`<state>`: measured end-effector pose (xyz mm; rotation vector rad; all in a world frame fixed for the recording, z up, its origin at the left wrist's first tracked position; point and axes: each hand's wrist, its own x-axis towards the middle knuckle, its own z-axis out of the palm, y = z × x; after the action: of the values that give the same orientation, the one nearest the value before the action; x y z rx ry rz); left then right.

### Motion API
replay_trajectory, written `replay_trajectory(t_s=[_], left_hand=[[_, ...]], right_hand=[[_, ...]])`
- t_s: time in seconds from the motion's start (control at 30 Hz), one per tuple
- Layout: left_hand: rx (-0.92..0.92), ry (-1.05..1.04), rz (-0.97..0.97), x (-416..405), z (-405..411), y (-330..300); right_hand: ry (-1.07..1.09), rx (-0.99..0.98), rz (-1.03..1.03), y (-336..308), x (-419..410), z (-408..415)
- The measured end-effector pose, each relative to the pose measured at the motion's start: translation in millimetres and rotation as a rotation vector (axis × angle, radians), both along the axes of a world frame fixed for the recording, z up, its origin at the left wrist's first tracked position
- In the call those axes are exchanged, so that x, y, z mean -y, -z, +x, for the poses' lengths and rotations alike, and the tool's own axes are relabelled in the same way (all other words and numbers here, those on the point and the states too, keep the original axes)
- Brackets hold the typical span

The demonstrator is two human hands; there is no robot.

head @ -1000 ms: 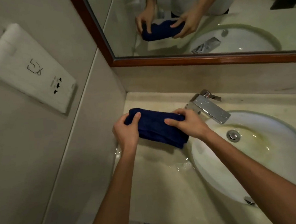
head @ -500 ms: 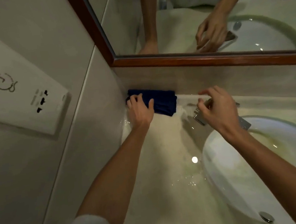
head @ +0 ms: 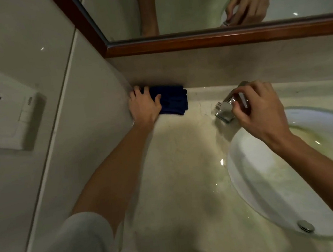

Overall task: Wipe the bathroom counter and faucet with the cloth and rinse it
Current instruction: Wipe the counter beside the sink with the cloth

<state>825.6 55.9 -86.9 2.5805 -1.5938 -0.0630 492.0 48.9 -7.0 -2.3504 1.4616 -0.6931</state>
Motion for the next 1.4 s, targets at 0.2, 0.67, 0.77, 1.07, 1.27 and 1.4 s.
replay_trajectory(t_s=[0.2,0.67,0.77,1.07,1.27,1.4], left_hand=[[-0.089,0.186,-0.073,-15.1,-6.8,18.6],[-0.163,0.219,0.12,-105.0,-9.5,6.8],[-0.194,0.206,0.129,-130.6,-15.7,2.1],[-0.296,0.193,0.236,-184.1,-18.6,-17.0],[-0.274,0.207,0.321,-205.2,-19.8,-27.2],[-0.279,0.208,0.334,-220.9,-21.8,-29.8]], right_hand=[[0.01,-0.027,0.034,0.5,0.6,4.4],[-0.005,-0.006,0.061,2.4,-1.9,-1.9],[-0.023,-0.017,0.073,0.9,-0.6,-2.5],[-0.037,0.002,0.076,-1.6,-2.7,-7.3],[-0.042,-0.008,0.075,-3.2,-4.2,-8.3],[-0.04,-0.007,0.077,-4.3,-5.2,-8.0]])
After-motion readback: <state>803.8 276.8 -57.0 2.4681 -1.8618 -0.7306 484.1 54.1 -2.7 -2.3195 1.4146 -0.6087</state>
